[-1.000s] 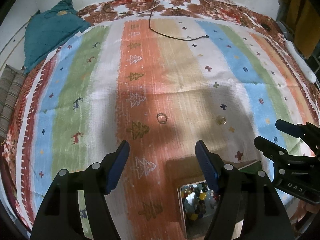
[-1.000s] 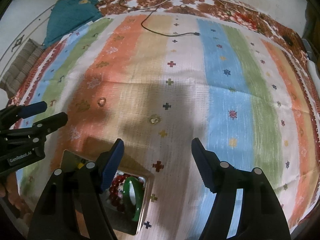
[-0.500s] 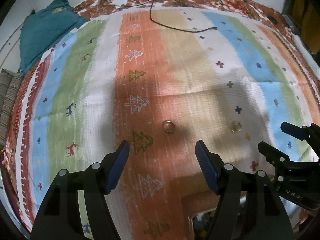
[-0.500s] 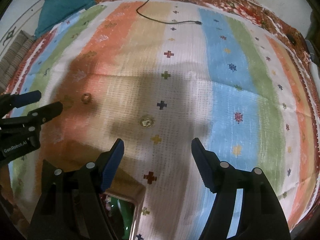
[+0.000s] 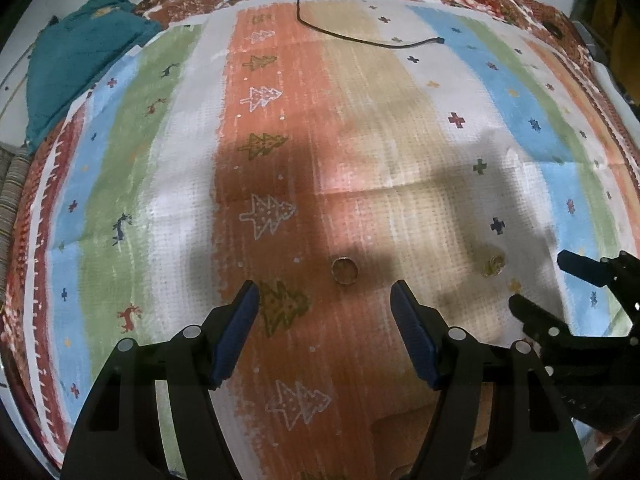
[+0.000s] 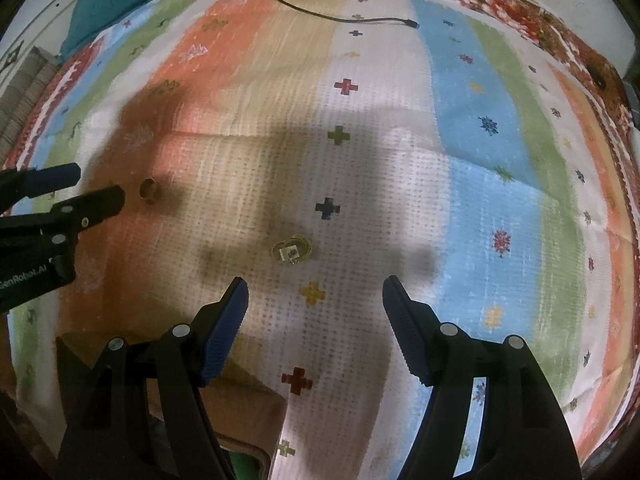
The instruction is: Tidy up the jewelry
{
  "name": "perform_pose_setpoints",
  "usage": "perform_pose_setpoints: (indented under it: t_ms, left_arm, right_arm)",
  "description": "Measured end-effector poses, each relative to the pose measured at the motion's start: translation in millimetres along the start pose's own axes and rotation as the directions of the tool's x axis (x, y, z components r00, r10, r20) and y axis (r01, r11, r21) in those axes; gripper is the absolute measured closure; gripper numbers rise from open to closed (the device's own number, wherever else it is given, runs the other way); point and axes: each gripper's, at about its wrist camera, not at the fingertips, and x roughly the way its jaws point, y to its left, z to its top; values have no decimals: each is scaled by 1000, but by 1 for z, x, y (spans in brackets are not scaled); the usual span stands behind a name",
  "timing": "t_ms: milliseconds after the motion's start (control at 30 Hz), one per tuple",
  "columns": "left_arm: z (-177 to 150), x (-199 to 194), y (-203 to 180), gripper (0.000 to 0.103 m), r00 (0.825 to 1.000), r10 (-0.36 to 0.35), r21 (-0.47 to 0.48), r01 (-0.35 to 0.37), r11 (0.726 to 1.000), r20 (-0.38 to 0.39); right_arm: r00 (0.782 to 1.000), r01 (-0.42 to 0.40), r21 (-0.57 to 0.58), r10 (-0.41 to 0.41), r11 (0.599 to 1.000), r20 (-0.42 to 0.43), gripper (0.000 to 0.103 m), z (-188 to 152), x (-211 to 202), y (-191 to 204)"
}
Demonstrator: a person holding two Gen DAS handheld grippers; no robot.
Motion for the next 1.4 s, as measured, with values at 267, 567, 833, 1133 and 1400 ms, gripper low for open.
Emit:
perform_pose_setpoints:
  t_ms: [267, 567, 833, 1133, 1400]
  left_arm:
    - [9, 16, -3, 38, 1000, -3, 13, 3, 1000, -22]
    - [17, 41, -4, 56, 997, -11, 27, 14, 1000, -79]
    - [15, 48, -15, 70, 995, 8, 80, 0, 997, -97]
    - [12, 44, -19, 85, 996, 10, 94, -2, 996, -86]
    - [13, 21, -7, 85, 999, -16, 46, 18, 999, -46]
  right_arm:
    - [1000, 7, 5, -7, 1000, -16, 33, 9, 14, 0]
    - [999, 19, -16, -20, 1000, -50, 48, 16, 31, 7]
    - [998, -8, -27, 6, 1000, -56, 66, 20, 34, 12]
    - [997, -48, -21, 47, 999, -53, 94, 19, 32, 13]
    - [998, -57, -9, 56, 998, -26, 100, 20, 24, 15]
